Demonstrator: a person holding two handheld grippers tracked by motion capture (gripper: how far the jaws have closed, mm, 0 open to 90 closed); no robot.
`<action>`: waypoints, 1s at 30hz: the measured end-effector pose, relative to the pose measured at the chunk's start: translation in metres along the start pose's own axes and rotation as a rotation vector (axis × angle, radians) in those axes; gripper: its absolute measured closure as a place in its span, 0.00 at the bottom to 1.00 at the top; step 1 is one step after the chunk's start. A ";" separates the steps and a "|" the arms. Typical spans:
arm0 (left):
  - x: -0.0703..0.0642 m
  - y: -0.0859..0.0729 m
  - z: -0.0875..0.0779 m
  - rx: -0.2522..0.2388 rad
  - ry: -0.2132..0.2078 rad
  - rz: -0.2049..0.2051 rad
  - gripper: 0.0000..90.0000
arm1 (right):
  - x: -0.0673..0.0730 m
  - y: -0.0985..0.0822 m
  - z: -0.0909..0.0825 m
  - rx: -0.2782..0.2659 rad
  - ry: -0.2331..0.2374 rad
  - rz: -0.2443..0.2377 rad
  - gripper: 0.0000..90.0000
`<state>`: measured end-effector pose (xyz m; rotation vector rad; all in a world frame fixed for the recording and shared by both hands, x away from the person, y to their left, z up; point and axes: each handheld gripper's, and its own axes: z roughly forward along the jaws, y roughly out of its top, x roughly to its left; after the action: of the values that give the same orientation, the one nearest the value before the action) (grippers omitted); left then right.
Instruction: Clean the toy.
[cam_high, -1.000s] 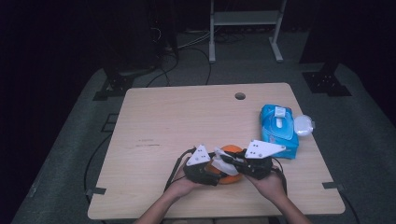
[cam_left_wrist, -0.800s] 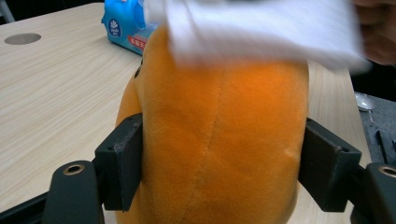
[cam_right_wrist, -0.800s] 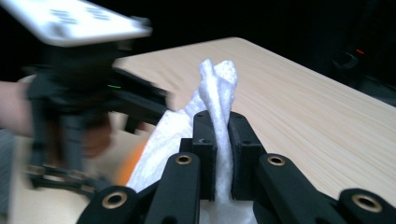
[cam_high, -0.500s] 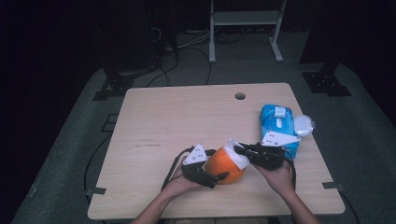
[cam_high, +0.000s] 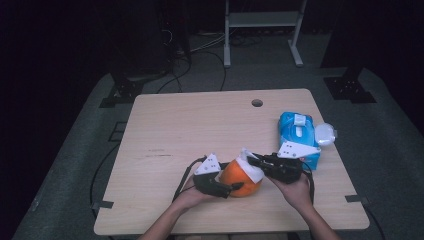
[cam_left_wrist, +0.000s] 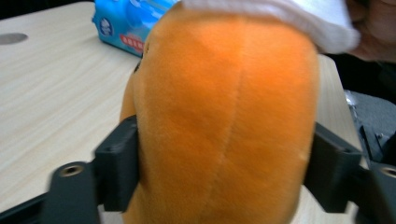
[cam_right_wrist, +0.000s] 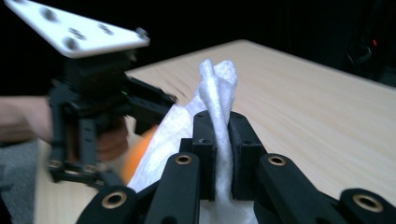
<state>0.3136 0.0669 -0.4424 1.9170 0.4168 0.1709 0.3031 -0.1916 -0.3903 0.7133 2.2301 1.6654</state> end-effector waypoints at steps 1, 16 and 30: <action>-0.002 0.003 -0.001 -0.007 0.004 0.011 0.32 | 0.004 0.003 0.000 -0.012 0.013 -0.007 0.91; -0.006 0.031 -0.034 -0.058 0.052 0.082 0.36 | 0.001 0.011 -0.006 -0.056 0.022 0.025 0.91; 0.000 0.014 -0.013 0.075 0.060 0.074 0.31 | -0.005 -0.005 0.010 0.044 0.008 0.071 0.91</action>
<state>0.3127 0.0733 -0.4246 2.0065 0.3972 0.2651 0.3112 -0.1872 -0.3989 0.8075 2.2781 1.6590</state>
